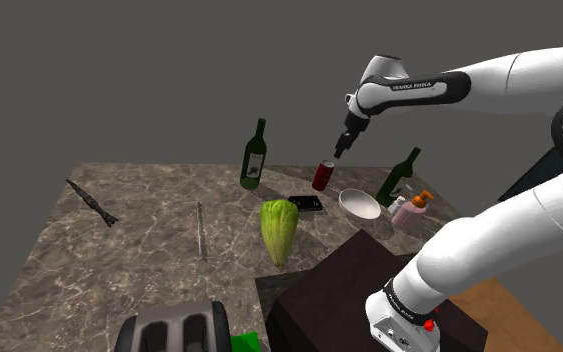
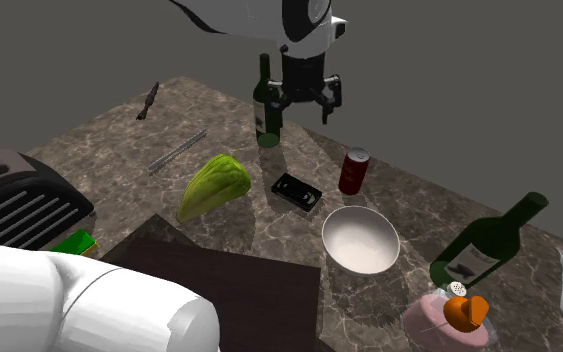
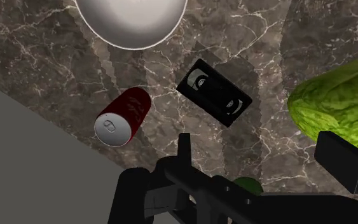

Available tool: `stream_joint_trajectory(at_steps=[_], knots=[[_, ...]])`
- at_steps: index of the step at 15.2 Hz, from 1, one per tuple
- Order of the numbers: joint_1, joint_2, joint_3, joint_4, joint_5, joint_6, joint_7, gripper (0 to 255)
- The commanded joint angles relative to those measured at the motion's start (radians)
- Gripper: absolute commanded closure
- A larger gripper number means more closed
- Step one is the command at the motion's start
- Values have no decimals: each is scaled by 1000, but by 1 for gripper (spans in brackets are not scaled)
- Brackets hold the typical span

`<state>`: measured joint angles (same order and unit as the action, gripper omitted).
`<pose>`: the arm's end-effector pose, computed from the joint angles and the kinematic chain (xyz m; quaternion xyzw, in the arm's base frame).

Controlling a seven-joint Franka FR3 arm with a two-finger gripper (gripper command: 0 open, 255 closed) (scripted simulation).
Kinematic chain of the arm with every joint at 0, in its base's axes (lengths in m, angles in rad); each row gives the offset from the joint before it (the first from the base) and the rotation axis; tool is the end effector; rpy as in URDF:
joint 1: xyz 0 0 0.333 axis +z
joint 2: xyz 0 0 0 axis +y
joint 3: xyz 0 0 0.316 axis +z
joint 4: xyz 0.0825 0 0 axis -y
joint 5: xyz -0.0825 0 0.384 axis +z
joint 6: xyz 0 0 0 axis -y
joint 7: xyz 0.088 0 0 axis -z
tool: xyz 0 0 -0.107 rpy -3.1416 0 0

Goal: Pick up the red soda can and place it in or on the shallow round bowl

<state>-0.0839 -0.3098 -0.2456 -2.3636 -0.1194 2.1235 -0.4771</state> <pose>0.4297 -0.1563 0.4488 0.9936 0.1078 0.0234 0.0257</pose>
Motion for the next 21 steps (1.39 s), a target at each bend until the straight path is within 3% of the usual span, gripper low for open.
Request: stream_joint_trajectory(at_steps=[1,10,18,21], knots=[[-1,81,-27,39,18,37,-41,0],[-41,439,-100,248,167,141,-254,0],[-142,761,-78,520,302,142,-406,0],[-147,786,-71,513,312,172,-412,0]])
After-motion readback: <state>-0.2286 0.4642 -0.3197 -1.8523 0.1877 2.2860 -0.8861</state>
